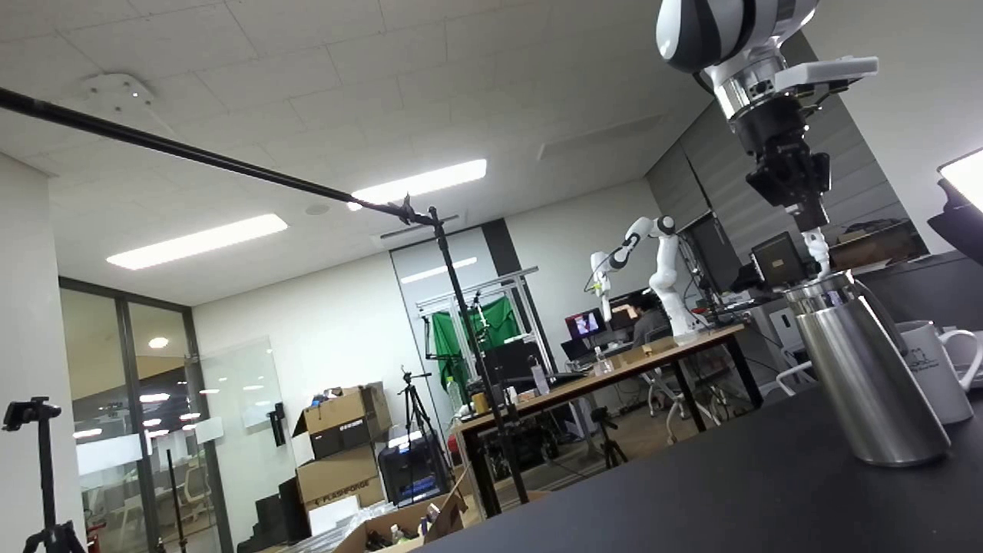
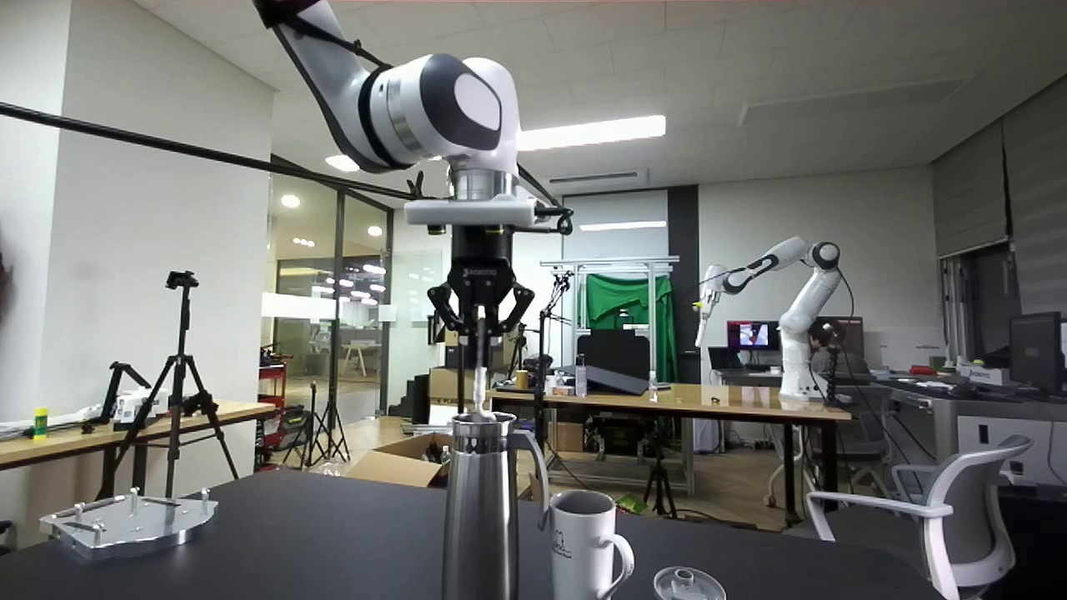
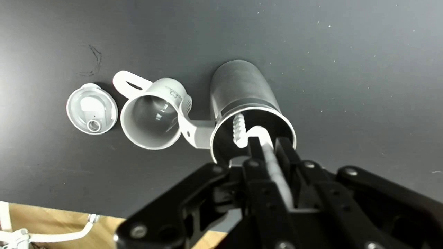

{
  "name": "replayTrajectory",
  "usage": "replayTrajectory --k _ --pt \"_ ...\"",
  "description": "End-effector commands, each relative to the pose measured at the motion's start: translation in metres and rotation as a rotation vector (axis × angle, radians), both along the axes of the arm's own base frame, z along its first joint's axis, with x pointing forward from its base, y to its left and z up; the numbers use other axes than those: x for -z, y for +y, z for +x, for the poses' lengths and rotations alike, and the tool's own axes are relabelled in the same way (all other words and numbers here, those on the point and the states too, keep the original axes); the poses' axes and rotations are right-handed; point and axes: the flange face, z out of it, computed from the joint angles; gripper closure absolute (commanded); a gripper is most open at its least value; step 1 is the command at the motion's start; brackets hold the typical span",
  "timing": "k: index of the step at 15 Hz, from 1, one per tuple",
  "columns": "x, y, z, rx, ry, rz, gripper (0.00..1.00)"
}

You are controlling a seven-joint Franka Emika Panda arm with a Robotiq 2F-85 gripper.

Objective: Use the object to stir the contents in the jug

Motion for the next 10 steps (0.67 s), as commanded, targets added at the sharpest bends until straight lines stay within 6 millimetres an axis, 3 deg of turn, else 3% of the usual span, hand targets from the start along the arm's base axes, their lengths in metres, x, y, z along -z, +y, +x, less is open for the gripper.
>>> replayTrajectory --k 1,4,6,10 --pt "-0.037 -0.001 0.001 0.006 -0.03 -0.014 0.96" --pt "-0.058 -0.001 0.001 0.002 -0.054 -0.02 0.96" --pt "-0.06 0.0 0.002 -0.001 -0.049 -0.012 0.96" --pt "-0.032 0.002 0.011 -0.015 -0.022 0.005 0.96"
